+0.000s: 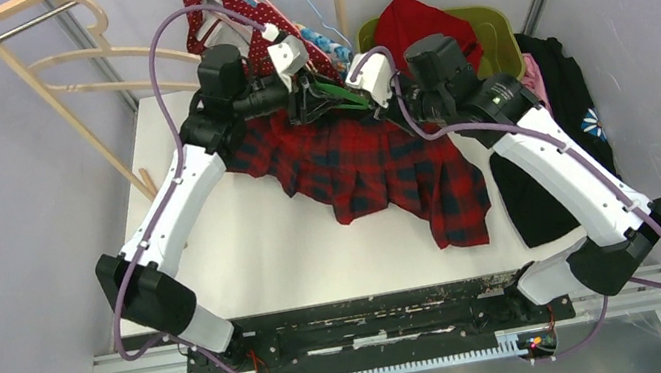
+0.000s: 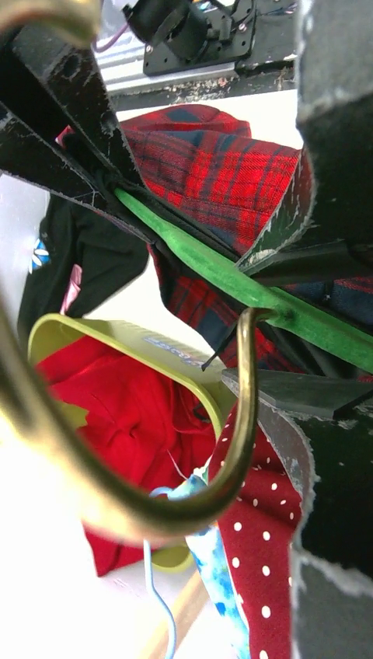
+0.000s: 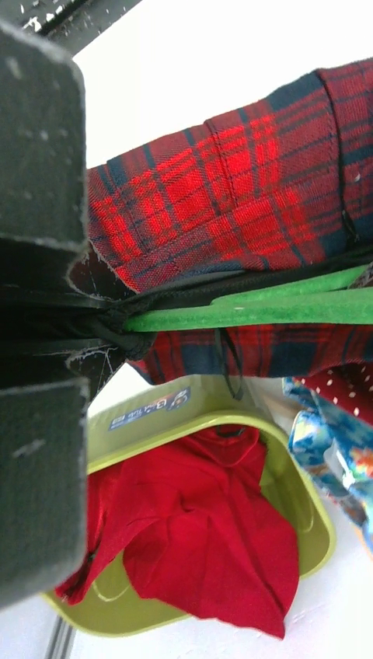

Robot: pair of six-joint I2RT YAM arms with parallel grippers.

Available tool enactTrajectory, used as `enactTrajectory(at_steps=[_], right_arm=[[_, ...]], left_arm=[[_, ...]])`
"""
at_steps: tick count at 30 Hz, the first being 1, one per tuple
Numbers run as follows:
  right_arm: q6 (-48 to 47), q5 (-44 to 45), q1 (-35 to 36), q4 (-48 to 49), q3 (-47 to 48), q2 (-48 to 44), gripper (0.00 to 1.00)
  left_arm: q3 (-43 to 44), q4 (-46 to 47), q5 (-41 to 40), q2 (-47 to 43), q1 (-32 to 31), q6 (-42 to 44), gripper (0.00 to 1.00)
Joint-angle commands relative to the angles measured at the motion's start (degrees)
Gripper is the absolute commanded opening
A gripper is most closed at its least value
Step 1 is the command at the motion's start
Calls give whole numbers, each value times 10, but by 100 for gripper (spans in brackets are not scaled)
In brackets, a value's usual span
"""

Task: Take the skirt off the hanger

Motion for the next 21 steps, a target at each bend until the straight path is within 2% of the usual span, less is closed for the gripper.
enactTrajectory(at_steps=[1, 8, 13, 21], right_arm=[[-6, -1, 13, 125, 29, -20, 1], [-9, 63, 14, 147, 17, -16, 1], [-7, 167, 14, 186, 15, -7, 1], [-52, 262, 13, 272, 32, 40, 1]], left_arm=[[75, -66, -166, 4, -32, -48, 3], [78, -66, -162, -20, -34, -50, 3], [57, -70, -159, -45, -40, -51, 3], [13, -43, -103, -74, -85, -80, 3]])
